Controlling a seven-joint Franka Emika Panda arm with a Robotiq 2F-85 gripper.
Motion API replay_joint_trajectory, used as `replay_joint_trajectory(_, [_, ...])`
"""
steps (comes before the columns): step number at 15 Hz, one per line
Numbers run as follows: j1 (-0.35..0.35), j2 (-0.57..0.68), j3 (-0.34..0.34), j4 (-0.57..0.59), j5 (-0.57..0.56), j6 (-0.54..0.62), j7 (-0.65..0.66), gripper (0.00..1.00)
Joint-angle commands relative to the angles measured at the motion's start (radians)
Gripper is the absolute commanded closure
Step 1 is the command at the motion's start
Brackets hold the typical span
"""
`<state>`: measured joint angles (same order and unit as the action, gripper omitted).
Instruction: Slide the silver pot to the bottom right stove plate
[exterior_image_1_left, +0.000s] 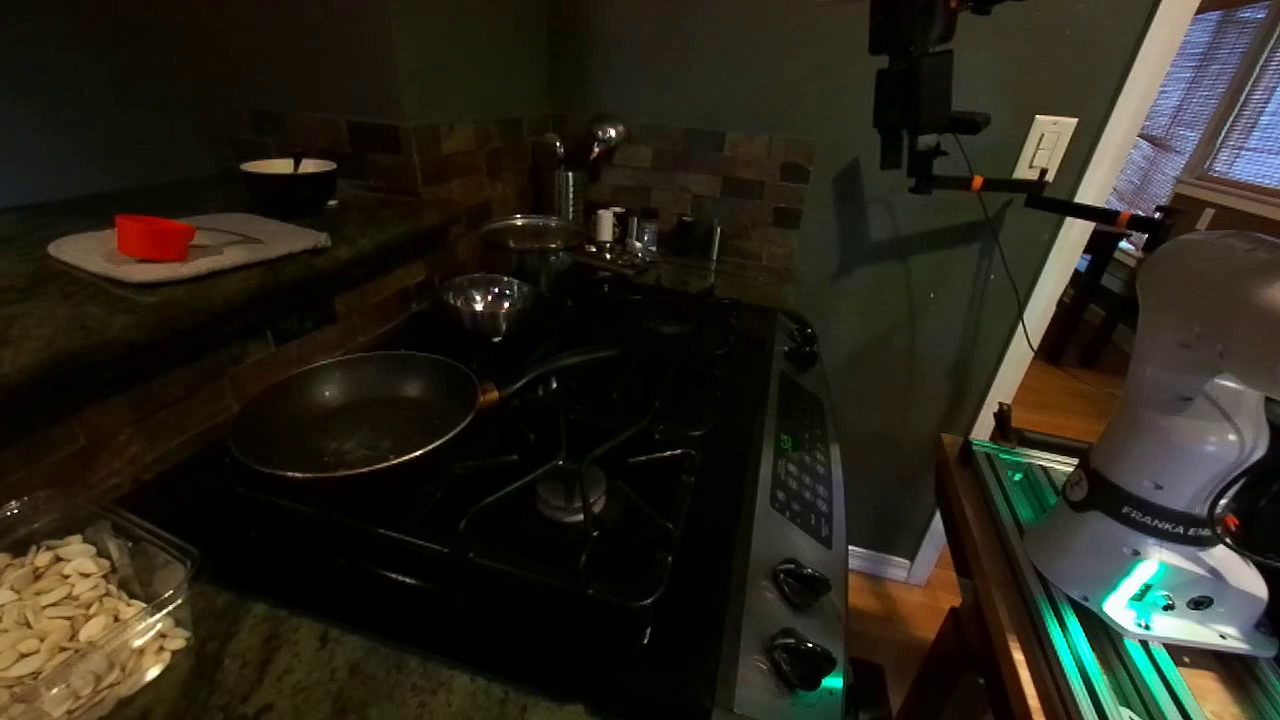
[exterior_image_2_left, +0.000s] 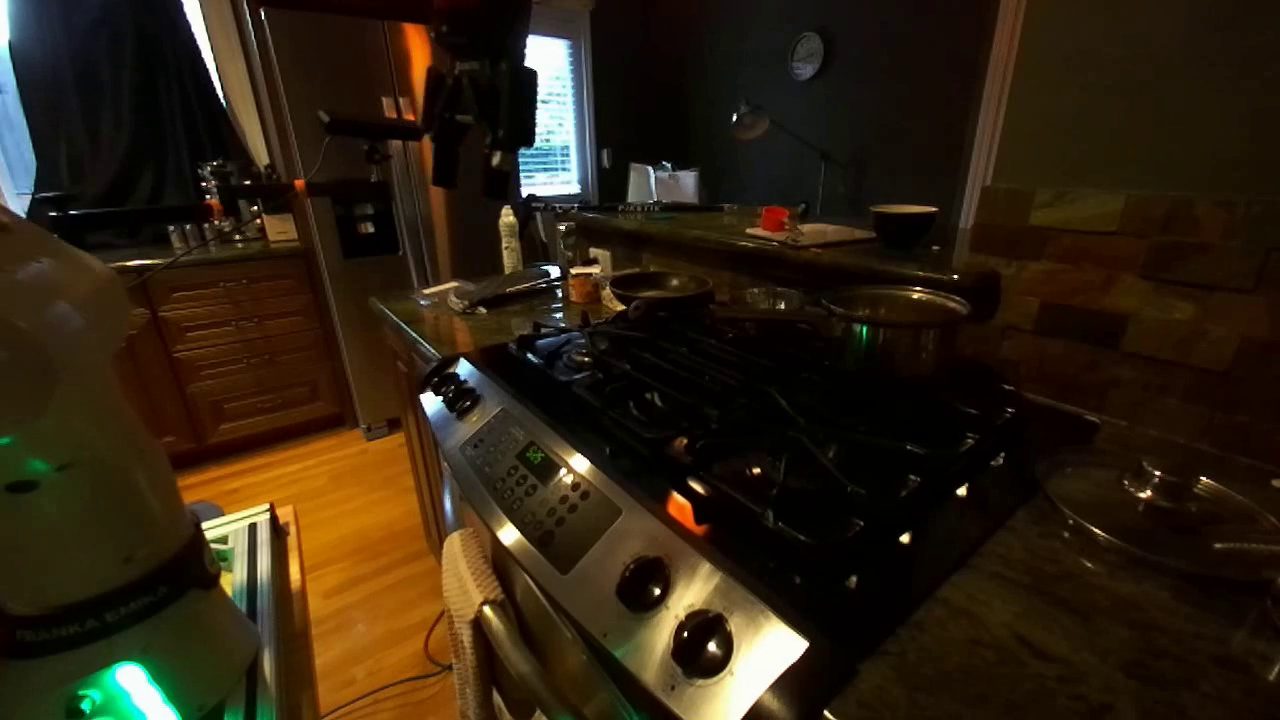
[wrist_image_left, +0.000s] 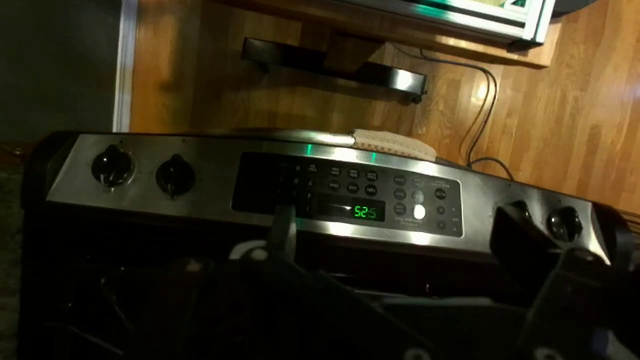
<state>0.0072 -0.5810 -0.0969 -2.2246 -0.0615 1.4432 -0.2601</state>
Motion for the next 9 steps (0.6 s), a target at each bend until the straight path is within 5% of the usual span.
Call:
replay_joint_trajectory(1, [0.004, 0.214, 0.037, 0.174, 0.090, 0.032, 0.148, 0.00])
replay_joint_trajectory(9, [-0.017, 0.563, 0.066, 0.432, 0.171, 0.234, 0.503, 0.00])
